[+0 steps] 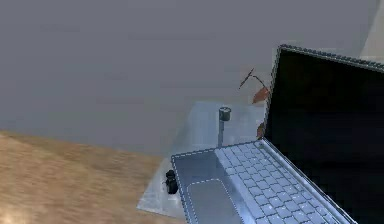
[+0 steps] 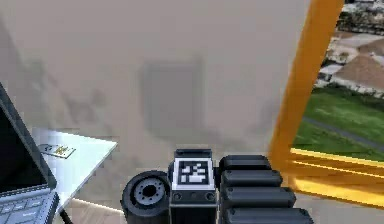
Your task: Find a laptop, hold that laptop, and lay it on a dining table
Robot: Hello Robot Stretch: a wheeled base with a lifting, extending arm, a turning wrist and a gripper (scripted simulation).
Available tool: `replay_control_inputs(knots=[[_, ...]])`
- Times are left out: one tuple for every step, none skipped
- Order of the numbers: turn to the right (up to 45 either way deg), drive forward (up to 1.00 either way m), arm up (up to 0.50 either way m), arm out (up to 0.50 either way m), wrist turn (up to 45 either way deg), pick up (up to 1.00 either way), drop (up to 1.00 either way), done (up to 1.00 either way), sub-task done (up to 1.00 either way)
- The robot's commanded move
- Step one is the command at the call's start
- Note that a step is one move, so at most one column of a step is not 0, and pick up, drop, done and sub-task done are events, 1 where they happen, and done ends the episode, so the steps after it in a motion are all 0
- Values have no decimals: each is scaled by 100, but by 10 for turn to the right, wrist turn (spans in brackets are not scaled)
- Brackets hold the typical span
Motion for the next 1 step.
replay_control_inputs(knots=[[-420,0,0,0,0,0,0,0,0]])
